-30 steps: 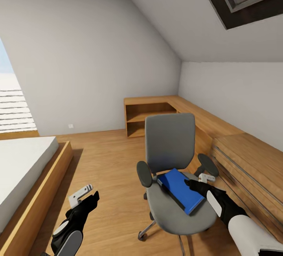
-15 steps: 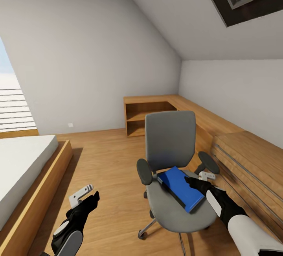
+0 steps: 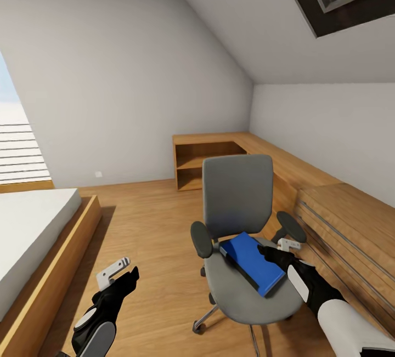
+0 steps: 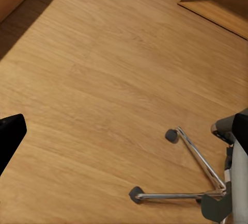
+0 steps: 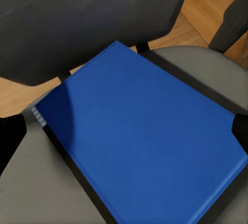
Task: In the bedroom, organize the workspace by keeping the computer under the desk, ensuring the monitor is on the desk, placing the keyboard on the desk next to the monitor, placing the mouse on the desk next to the keyboard, moving the folder from the swivel chair onto the desk next to the mouse, stacking the notebook on top of the folder with the pen on top of the notebook, and positioning the swivel chair next to the desk.
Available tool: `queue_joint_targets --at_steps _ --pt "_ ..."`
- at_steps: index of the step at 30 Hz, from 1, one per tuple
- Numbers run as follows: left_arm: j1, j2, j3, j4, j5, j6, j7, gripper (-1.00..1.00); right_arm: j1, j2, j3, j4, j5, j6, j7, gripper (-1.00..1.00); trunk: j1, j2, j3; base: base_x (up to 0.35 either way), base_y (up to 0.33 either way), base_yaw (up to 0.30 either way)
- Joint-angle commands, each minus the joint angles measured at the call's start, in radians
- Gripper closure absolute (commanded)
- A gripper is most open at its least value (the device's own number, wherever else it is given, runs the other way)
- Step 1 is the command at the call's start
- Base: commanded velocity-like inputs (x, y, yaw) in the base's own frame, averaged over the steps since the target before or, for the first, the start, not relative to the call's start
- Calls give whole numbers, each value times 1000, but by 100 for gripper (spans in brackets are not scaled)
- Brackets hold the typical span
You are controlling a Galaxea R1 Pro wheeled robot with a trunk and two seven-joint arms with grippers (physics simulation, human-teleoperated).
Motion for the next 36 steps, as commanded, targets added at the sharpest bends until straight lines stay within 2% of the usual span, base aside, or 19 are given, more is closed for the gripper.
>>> queue_joint_targets --at_steps 1,22,31,36 --pt "-1 1 -2 -1 3 4 7 -100 0 0 -3 -1 -7 6 4 -100 0 -1 -1 8 0 0" --pt "-1 2 -2 1 1 4 6 -100 0 2 0 0 -2 4 3 -100 0 -1 -1 113 -8 0" --pt "-1 1 -3 1 -1 4 6 -100 0 9 4 6 1 -49 1 -100 0 -1 -1 26 -4 0" --pt "-1 1 -3 1 -2 4 6 -100 0 9 5 7 3 -52 1 -100 19 -36 -17 1 0 0"
